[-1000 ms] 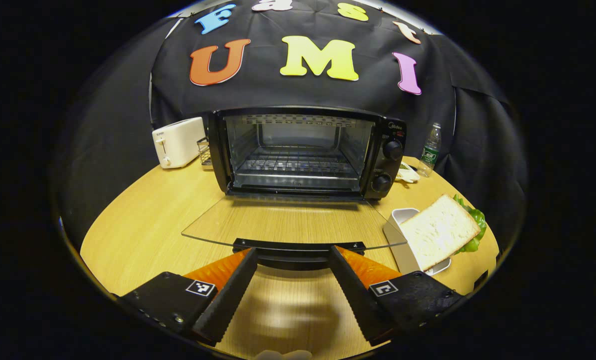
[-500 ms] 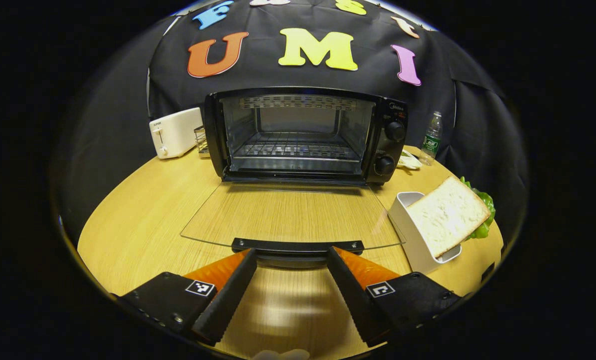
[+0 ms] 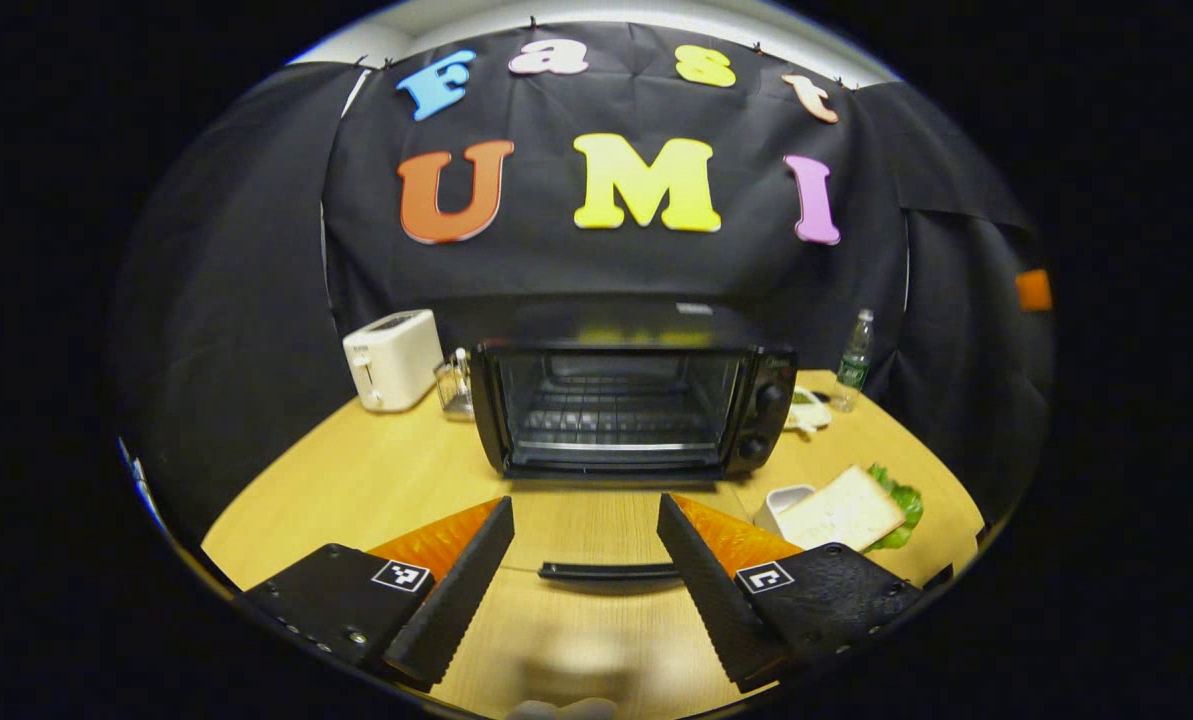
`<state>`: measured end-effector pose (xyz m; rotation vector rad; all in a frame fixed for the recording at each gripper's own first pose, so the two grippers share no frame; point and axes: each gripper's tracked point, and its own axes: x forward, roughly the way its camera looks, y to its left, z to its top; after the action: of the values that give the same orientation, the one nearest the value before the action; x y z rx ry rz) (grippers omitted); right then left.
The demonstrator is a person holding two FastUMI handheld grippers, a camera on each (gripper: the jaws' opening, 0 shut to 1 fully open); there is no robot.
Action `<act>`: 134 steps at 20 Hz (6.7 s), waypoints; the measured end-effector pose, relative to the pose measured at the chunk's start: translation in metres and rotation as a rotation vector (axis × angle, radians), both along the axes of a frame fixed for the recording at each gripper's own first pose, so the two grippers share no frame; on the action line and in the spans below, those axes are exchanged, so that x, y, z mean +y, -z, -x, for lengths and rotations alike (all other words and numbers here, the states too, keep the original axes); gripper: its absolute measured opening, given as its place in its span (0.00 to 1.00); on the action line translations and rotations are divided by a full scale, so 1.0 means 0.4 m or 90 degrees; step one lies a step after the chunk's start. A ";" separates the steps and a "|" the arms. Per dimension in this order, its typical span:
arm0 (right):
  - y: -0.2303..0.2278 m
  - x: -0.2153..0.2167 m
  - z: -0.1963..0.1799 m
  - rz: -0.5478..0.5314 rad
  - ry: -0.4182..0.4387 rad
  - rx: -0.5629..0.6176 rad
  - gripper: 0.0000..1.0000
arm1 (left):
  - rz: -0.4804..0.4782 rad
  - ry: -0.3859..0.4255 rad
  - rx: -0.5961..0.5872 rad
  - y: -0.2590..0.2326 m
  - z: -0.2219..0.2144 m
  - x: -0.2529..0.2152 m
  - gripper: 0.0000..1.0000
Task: Open the electric oven with the left hand, put the food in, and close the electric oven.
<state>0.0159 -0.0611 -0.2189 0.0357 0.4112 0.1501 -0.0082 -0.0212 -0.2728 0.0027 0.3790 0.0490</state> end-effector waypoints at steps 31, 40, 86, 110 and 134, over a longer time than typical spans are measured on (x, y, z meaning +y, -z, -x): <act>0.496 0.260 -0.146 -0.302 -0.127 0.419 0.36 | -0.031 -0.066 -0.171 -0.450 0.065 0.014 0.95; 0.332 0.303 -0.169 -0.331 -0.106 0.334 0.35 | -0.021 -0.049 -0.172 -0.451 0.070 0.043 0.95; 0.445 0.803 -0.573 -0.337 0.184 0.072 0.90 | -0.022 0.087 -0.105 -0.326 0.072 0.138 0.95; -0.191 0.208 -0.100 -0.068 0.132 -0.176 0.99 | -0.017 0.060 -0.045 -0.084 0.044 0.101 0.96; -0.260 -0.001 -0.079 0.003 0.060 -0.144 1.00 | 0.042 -0.014 0.166 0.460 0.025 -0.102 0.95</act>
<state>0.0477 -0.0616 -0.1148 0.0324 0.1836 0.0586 -0.0180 -0.0619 -0.4568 -0.0615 0.6411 0.0582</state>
